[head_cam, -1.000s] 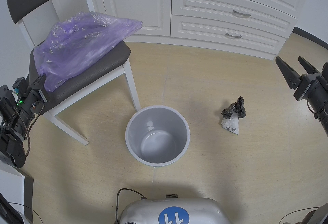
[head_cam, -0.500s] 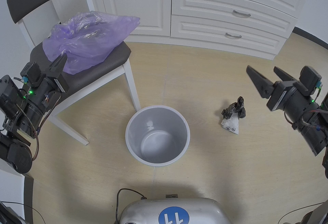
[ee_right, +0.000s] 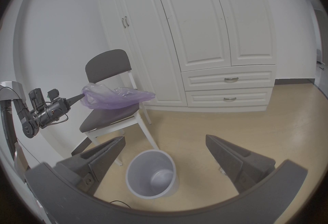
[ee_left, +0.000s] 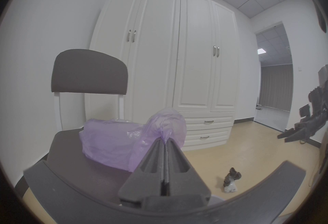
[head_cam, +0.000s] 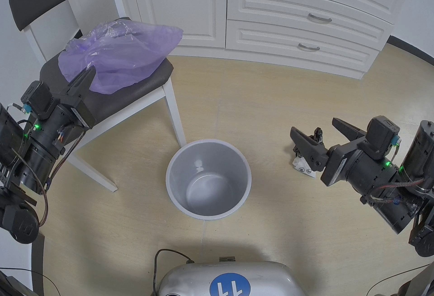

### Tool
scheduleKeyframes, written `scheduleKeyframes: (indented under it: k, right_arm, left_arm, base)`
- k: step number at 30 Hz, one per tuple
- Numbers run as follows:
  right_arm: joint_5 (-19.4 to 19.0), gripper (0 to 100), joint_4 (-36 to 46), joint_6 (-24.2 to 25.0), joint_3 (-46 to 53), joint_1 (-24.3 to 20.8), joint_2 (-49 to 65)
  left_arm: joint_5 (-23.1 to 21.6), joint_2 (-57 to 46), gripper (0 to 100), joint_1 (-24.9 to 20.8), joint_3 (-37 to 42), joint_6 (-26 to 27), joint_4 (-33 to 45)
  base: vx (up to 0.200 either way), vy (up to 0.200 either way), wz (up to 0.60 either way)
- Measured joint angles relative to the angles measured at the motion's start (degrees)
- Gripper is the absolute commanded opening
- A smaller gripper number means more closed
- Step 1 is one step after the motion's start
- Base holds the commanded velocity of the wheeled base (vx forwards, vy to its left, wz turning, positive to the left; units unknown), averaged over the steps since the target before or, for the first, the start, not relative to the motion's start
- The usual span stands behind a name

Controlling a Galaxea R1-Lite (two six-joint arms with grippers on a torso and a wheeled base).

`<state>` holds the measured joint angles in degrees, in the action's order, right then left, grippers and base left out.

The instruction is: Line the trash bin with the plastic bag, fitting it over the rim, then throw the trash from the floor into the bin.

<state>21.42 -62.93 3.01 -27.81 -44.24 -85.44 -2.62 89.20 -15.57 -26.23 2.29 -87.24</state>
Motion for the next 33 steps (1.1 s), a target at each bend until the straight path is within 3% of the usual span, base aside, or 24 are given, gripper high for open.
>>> scheduleKeyframes:
  k: [9, 17, 33]
  right_arm:
    - [0.2, 100, 0.0, 2.4, 0.8, -5.2, -0.8]
    - [0.2, 100, 0.0, 5.5, 1.1, -9.6, -3.0]
    - [0.1, 100, -0.2, 7.3, 1.4, -10.0, -7.3]
  left_arm:
    - [0.2, -4.8, 0, -8.6, 3.9, 2.0, 1.2]
    - [3.0, -8.1, 0, -16.0, 5.2, 2.7, 1.3]
    - [3.3, -16.5, 0, -28.8, 7.2, 2.4, 7.1]
  base:
    - [0.000, 0.000, 0.00]
    - [0.000, 0.000, 0.00]
    - [0.000, 0.000, 0.00]
